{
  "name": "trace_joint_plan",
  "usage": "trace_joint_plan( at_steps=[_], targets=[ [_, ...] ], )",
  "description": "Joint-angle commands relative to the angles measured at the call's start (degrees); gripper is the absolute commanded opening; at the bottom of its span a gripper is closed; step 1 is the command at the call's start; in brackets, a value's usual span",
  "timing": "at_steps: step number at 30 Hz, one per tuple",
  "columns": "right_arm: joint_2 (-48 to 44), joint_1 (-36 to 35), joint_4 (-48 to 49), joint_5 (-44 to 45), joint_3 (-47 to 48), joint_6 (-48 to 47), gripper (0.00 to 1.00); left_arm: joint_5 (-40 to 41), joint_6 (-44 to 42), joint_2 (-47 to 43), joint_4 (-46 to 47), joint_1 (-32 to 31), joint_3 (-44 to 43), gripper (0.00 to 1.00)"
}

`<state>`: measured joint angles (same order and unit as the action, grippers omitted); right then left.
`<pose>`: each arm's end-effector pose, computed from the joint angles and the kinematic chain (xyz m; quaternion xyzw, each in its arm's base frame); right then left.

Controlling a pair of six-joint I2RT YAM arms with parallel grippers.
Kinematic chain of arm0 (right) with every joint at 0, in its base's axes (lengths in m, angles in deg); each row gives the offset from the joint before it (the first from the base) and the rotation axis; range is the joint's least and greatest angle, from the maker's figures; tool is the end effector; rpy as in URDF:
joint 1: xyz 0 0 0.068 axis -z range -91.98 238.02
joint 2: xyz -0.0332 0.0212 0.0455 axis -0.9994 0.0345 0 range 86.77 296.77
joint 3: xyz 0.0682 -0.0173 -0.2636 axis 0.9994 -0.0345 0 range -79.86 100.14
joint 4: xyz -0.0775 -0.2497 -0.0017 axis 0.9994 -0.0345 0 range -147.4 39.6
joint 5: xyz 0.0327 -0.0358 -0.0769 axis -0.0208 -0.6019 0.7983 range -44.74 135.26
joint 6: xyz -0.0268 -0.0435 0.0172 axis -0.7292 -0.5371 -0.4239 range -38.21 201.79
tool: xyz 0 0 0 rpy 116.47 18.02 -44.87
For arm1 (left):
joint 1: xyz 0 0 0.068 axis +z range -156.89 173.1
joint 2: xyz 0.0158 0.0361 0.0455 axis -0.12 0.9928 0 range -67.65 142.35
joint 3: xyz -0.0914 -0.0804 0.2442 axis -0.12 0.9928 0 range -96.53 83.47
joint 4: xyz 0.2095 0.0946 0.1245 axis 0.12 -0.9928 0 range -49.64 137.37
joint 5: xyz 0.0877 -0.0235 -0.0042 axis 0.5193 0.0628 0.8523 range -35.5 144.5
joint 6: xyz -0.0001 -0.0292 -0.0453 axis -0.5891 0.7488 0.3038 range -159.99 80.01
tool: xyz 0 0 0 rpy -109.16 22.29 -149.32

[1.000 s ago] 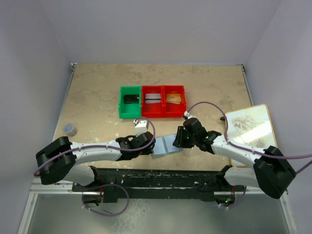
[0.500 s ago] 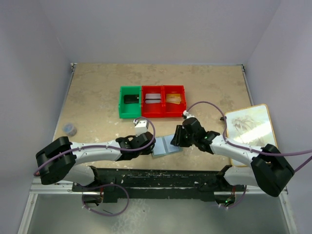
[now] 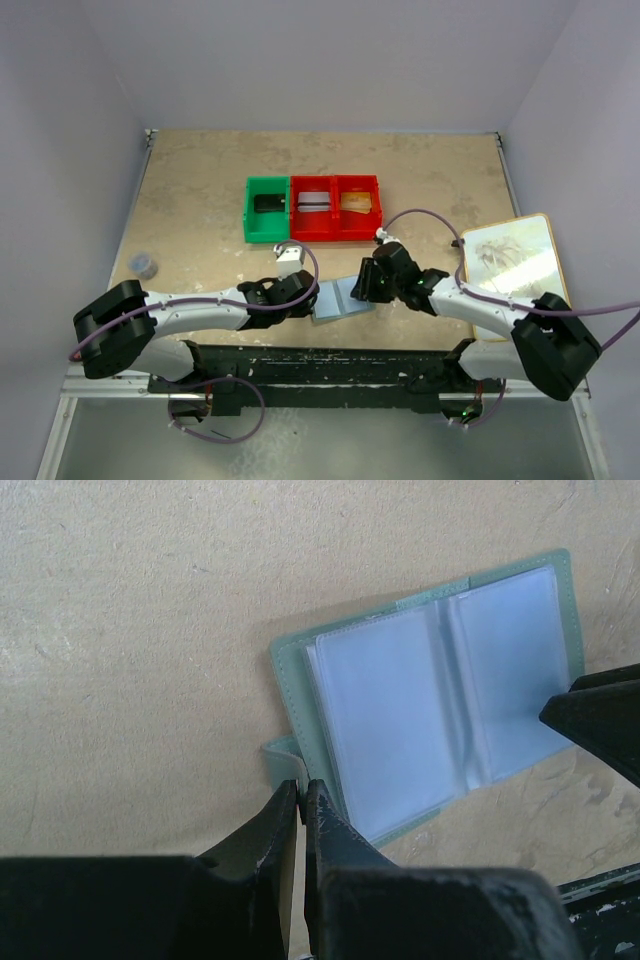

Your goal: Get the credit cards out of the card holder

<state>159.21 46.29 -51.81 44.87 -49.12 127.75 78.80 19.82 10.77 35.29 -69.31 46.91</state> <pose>0.1814 0.1622 0.1722 0.0325 0.9169 0.2779 0.2848 0.1297 -0.2167 0.1673 -0.0440 0.9308 -0.1684 0.3214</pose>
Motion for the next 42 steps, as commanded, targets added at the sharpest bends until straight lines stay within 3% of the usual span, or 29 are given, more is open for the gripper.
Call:
trace_joint_plan(
  at_steps=[1,19,29,37,42],
  targets=[
    [-3.0,-0.3,-2.5,3.1,0.2,0.4,0.43,1.4,-0.1,-0.8,0.3,-0.2,-0.8,0.00],
    [0.0,-0.4,-1.3,2.0,0.3,0.3,0.42,1.4,-0.2,-0.7,0.4,-0.2,-0.7,0.00],
    [-3.4,-0.4,1.8,-1.9,-0.5,0.7,0.42,1.5,-0.3,-0.6,0.5,-0.3,-0.8,0.00],
    [-5.0,-0.4,6.1,-6.1,-1.9,0.7,0.42,1.3,-0.1,-0.6,0.4,-0.3,-0.8,0.00],
    [-5.7,-0.4,15.5,-11.9,-4.3,3.2,0.43,1.8,0.0,-1.0,0.1,-0.2,-0.9,0.00]
  ],
)
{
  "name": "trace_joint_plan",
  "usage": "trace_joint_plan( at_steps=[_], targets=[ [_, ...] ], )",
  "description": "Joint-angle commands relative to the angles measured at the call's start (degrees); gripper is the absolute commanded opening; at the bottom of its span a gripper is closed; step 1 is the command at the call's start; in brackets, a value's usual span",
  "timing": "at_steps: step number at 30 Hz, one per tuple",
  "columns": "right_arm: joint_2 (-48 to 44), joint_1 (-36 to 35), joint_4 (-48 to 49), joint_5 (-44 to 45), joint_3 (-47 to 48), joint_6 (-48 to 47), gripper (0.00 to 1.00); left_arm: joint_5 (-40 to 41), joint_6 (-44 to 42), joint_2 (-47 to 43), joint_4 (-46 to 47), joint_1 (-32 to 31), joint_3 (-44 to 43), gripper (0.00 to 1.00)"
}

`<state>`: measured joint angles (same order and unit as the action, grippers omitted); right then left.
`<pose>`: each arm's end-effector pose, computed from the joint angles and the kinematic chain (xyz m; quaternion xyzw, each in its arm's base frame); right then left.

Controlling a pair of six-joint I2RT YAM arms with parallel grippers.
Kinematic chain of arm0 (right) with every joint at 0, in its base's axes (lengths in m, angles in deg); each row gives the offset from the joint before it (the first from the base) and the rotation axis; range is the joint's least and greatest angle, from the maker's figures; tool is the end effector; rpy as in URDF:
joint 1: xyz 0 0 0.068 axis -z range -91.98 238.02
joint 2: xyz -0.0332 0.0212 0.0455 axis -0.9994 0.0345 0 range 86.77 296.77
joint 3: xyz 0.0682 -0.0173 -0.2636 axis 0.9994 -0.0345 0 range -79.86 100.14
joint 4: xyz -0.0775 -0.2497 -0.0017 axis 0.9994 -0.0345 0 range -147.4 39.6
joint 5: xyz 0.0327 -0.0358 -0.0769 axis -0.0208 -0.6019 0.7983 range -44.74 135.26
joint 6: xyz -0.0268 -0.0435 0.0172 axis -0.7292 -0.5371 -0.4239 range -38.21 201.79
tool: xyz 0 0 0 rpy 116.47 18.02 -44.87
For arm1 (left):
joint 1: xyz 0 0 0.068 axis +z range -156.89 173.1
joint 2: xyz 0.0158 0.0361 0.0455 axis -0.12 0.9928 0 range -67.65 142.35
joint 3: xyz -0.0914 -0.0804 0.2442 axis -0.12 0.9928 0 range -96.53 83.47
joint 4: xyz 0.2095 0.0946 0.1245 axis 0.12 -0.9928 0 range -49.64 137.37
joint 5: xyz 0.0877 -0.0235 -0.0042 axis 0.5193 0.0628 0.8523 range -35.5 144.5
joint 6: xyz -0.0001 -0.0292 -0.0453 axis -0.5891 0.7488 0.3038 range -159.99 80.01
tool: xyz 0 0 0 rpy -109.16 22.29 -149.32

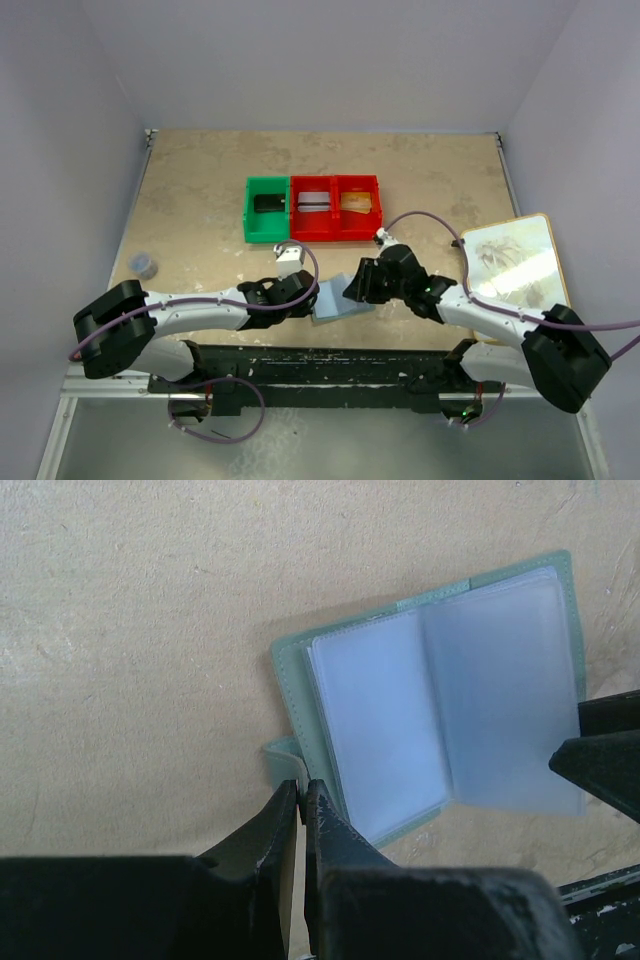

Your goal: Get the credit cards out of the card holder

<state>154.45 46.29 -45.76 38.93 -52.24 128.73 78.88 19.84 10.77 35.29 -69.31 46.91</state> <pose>0.1728 0.1595 0.1826 0.0151 0.8876 0.3550 0.2932 0.1297 -0.2167 0.1674 -0.0444 0.9307 -0.1681 0.3220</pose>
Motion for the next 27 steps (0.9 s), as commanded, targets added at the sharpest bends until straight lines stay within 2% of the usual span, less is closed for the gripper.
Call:
trace_joint_plan(
  at_steps=[1,7,12,18,19,20,22,27],
  targets=[
    [-0.1,-0.4,11.3,-7.0,-1.1,2.8,0.43,1.7,-0.1,-1.1,0.0,-0.2,-1.0,0.00],
    [6.0,-0.4,20.4,-12.7,-0.4,4.8,0.42,3.1,0.2,-2.4,-0.9,-0.2,-0.8,0.00],
    [10.5,-0.6,20.1,-13.5,1.6,3.7,0.41,3.8,1.0,-4.0,-1.8,-0.2,0.0,0.00],
    [11.8,-1.0,23.5,-15.6,1.7,4.1,0.41,4.1,1.9,-5.9,-1.6,-0.2,2.0,0.00],
    [11.8,-1.0,23.7,-16.0,2.1,4.0,0.39,4.1,1.8,-6.0,-1.8,-0.2,1.9,0.00],
    [11.0,-1.2,22.1,-14.7,2.9,3.3,0.35,4.2,1.7,-5.9,-2.1,-0.3,1.6,0.00],
    [5.9,-2.2,15.2,-7.3,4.2,2.1,0.35,4.6,1.4,-5.9,-3.4,-0.2,0.9,0.00],
    [-6.8,-2.1,-5.8,9.5,4.4,3.7,0.47,4.3,1.3,-5.8,-2.2,-0.3,1.3,0.00]
  ],
)
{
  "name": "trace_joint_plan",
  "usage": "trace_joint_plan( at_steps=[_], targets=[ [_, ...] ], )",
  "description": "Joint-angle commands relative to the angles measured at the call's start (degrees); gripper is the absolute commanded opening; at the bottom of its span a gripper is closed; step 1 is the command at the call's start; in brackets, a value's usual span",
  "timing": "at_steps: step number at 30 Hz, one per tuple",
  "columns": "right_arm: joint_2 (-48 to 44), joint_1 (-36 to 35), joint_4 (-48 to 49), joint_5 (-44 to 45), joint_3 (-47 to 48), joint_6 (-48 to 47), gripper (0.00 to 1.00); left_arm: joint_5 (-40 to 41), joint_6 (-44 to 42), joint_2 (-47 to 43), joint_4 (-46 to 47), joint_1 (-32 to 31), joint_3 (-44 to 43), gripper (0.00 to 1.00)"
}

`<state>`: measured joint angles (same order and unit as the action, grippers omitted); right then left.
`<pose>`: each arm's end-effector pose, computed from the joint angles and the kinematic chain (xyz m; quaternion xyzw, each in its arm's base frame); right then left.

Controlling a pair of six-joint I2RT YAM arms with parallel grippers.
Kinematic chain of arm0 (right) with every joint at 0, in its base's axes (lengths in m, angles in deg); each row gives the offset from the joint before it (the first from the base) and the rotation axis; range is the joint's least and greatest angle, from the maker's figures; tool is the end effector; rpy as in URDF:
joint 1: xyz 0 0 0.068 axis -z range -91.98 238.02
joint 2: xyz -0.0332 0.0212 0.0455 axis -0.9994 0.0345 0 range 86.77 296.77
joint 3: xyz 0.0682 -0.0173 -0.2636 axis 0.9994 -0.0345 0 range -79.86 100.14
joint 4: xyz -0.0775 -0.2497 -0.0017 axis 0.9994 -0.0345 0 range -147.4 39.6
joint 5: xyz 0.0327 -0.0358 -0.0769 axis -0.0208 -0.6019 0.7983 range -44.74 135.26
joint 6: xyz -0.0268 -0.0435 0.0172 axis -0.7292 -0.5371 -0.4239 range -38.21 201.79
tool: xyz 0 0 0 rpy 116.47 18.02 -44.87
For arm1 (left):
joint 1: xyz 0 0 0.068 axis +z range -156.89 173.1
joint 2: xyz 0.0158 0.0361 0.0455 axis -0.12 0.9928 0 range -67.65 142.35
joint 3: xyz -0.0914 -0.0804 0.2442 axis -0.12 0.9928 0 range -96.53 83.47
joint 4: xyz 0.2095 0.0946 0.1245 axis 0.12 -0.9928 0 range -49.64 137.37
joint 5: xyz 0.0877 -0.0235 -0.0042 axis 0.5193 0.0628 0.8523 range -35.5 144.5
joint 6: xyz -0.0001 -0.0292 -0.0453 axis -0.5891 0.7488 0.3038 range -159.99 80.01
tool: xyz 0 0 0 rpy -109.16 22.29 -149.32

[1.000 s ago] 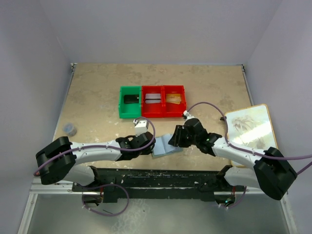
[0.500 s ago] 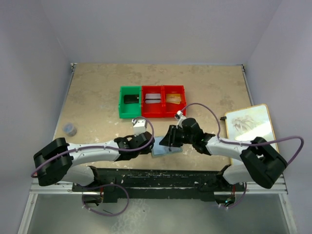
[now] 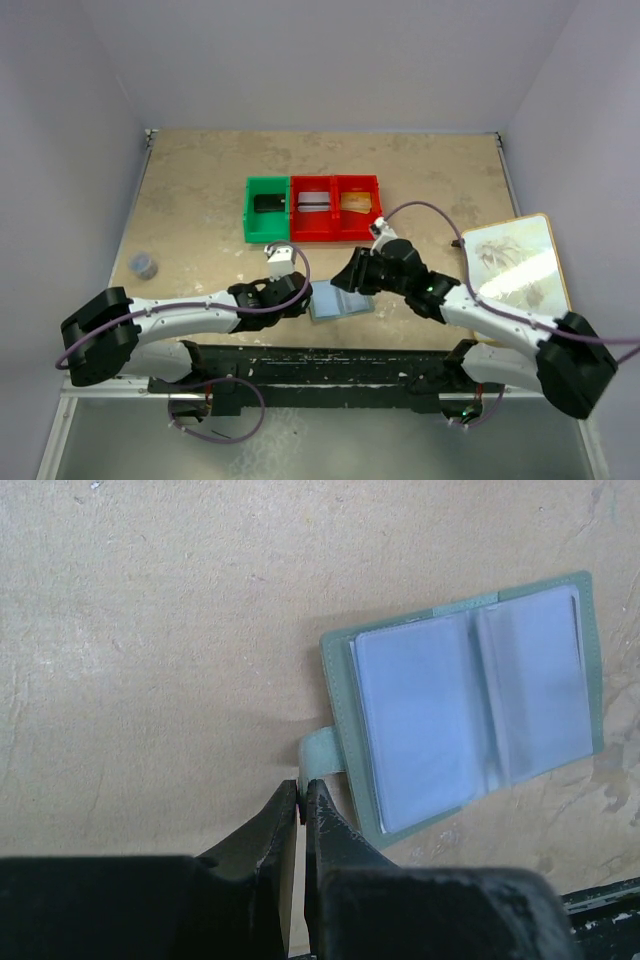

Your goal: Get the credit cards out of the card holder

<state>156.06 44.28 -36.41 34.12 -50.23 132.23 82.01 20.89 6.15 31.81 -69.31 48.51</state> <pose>0.1771 0.1791 0.2032 -0.0023 0.8441 0.4440 0.3006 0.1239 -0.2018 0.1743 -0.0603 0.9257 -0.1539 0.3403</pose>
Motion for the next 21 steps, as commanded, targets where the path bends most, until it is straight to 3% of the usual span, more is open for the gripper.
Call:
trace_joint_plan(
  at_steps=[1,5,12,21],
  targets=[
    [-9.6,-0.1,-18.3,16.5,2.5,0.4,0.49,0.9,0.2,-1.1,2.0,-0.3,-0.2,0.00],
    [-10.2,0.0,-24.1,18.7,1.5,0.3,0.52,-0.6,0.1,0.0,3.9,-0.3,-0.4,0.00],
    [-4.8,0.0,-21.6,13.0,0.9,-0.2,0.52,-1.0,-0.3,0.7,3.9,-0.3,-1.0,0.00],
    [-1.3,0.0,-17.0,13.1,0.3,-0.7,0.49,-0.8,-0.1,0.6,3.5,-0.3,-0.9,0.00]
  ],
)
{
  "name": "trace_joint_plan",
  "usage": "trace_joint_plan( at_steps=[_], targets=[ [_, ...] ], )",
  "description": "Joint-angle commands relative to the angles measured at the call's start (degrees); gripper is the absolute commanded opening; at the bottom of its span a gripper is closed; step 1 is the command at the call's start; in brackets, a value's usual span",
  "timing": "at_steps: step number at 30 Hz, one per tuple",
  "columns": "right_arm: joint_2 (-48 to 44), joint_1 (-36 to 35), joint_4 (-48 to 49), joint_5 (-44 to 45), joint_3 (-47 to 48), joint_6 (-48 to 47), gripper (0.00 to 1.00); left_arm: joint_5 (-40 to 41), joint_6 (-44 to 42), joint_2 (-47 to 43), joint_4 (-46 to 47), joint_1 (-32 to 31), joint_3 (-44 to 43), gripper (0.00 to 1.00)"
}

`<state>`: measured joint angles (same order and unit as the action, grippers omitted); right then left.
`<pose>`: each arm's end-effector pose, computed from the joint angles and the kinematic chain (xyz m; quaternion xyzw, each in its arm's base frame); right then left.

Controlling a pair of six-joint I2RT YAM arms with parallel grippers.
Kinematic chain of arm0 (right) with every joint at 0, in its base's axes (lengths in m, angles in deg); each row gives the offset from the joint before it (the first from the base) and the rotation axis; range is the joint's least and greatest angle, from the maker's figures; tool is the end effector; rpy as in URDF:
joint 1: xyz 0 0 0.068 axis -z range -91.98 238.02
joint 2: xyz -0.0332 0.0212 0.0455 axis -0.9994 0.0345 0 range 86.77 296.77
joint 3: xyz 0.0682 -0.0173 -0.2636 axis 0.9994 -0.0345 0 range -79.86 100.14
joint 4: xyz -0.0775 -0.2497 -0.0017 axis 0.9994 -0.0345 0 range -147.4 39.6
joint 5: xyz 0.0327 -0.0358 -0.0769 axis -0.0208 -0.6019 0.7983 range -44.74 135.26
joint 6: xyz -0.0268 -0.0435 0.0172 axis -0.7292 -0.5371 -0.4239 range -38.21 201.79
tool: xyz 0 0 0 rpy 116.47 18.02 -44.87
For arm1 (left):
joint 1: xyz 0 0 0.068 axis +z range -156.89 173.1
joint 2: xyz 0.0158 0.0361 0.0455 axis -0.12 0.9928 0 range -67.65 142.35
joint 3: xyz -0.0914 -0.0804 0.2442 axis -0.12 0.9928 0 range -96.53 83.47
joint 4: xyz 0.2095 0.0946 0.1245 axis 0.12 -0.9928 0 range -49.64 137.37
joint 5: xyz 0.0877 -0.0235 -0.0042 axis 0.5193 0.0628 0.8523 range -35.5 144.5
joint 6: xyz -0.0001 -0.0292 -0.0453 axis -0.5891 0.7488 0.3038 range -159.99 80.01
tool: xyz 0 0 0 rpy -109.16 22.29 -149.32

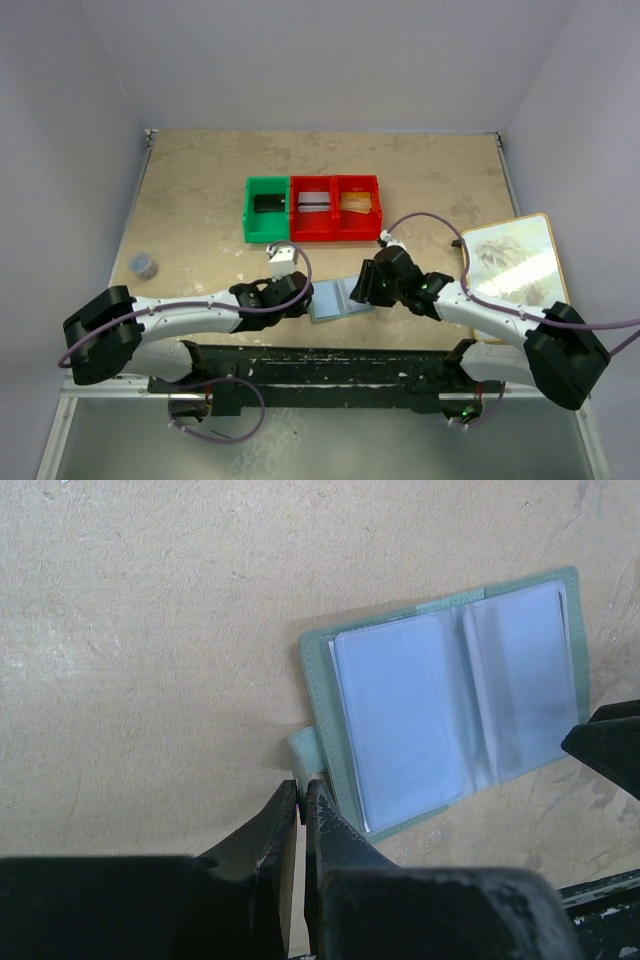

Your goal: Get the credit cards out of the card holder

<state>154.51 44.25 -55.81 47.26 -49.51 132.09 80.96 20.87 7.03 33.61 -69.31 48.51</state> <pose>0.1680 0.1594 0.1823 0.0592 0.9143 0.2820 0.2845 0.1252 -0.2054 0.1727 -0.0592 0.9253 -0.1653 0.3362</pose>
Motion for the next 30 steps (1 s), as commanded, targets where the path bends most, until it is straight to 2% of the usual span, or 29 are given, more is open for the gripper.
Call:
trace_joint_plan(
  at_steps=[1,17,30],
  targets=[
    [0.3,0.0,2.4,0.1,-0.5,-0.6,0.49,0.3,0.0,-0.3,1.6,-0.3,-0.8,0.00],
    [5.0,0.0,1.9,0.4,0.6,-1.6,0.48,0.4,-0.2,0.4,1.5,-0.2,-1.2,0.00],
    [3.5,0.0,6.4,-5.2,1.8,-2.8,0.47,0.3,-0.3,1.2,1.7,-0.2,-1.2,0.00]
  ],
)
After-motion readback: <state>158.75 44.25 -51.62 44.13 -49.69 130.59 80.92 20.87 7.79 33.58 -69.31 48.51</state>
